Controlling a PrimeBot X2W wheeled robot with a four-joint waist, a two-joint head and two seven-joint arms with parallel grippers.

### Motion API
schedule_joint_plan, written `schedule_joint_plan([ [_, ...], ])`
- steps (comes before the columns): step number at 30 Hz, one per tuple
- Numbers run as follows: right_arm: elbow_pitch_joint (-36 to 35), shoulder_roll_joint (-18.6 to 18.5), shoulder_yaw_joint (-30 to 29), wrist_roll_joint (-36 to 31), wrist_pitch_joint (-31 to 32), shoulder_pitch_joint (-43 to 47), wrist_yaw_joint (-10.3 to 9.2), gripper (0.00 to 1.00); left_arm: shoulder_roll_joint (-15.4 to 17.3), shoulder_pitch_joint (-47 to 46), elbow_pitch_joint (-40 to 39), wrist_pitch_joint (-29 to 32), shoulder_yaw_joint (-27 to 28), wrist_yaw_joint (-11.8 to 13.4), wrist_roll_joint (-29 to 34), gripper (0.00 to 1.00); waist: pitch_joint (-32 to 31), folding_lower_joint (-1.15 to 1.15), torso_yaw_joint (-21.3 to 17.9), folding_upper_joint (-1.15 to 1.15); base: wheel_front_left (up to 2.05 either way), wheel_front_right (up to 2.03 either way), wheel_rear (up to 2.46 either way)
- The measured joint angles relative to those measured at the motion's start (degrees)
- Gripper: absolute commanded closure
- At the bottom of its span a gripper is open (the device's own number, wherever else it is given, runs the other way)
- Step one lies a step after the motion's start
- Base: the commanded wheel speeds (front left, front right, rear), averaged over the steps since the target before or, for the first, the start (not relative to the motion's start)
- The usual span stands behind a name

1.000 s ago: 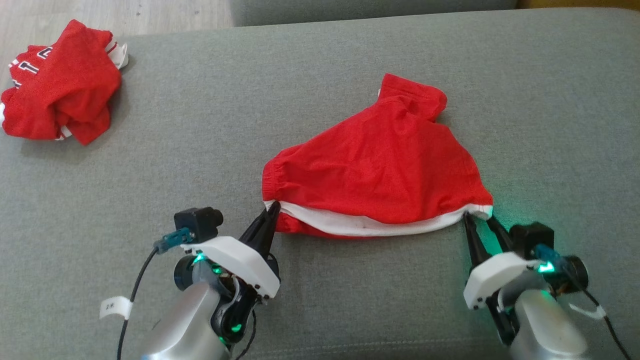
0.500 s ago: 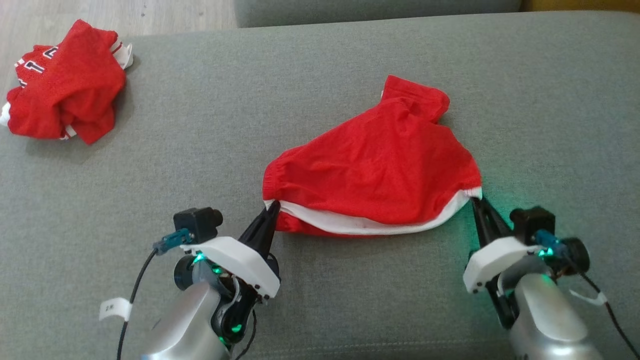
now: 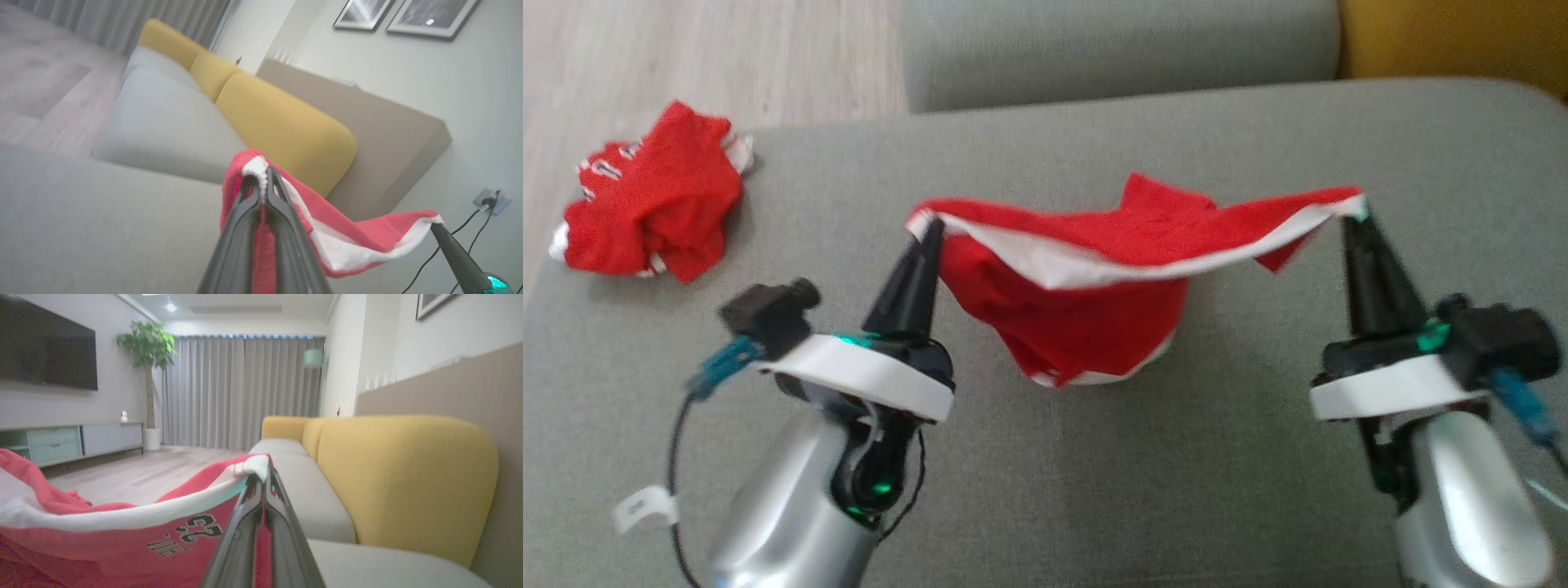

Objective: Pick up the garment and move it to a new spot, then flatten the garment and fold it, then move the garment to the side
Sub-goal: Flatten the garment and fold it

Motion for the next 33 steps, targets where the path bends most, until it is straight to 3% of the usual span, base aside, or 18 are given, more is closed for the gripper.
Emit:
schedule_joint_plan([
  [8, -24.7, -2.8, -0.3, 2.6, 4.9, 3.8, 0.00, 1.00, 5.3, 2.3, -23.0, 1.3, 3.5, 2.5, 2.3, 1.00, -4.8, -0.01, -0.3, 0.00, 0.00, 0.00, 0.00],
  [13, -39.5, -4.4, -0.6, 2.5, 9.6, 3.8, 0.00, 1.00, 9.6, -1.4, -37.9, 7.1, 5.1, 4.8, 4.4, 1.00, -5.7, -0.01, -0.8, 0.00, 0.00, 0.00, 0.00],
  [18, -47.4, -5.4, -1.6, 2.5, 13.4, 3.8, 0.00, 1.00, 11.7, -6.7, -45.8, 14.1, 5.1, 6.4, 4.6, 1.00, -5.1, -0.01, -1.1, 0.00, 0.00, 0.00, 0.00],
  [24, -43.6, -5.3, -0.7, 3.8, 17.0, 3.7, 0.00, 1.00, 12.2, -8.3, -39.7, 18.3, 3.9, 6.4, 3.8, 1.00, -2.9, 0.00, -1.3, 0.00, 0.00, 0.00, 0.00],
  [28, -32.8, -5.3, 1.5, 5.6, 17.3, 1.5, 0.00, 1.00, 12.0, -10.2, -30.0, 18.2, 3.9, 5.8, 3.1, 1.00, -0.4, 0.00, -1.7, 0.00, 0.00, 0.00, 0.00],
  [33, -15.3, -5.3, 3.5, 6.4, 14.0, -14.6, 0.00, 1.00, 10.8, -20.4, -15.0, 16.0, 4.3, 3.8, 4.5, 1.00, 4.0, 0.02, -2.7, 0.00, 0.00, 0.00, 0.00],
])
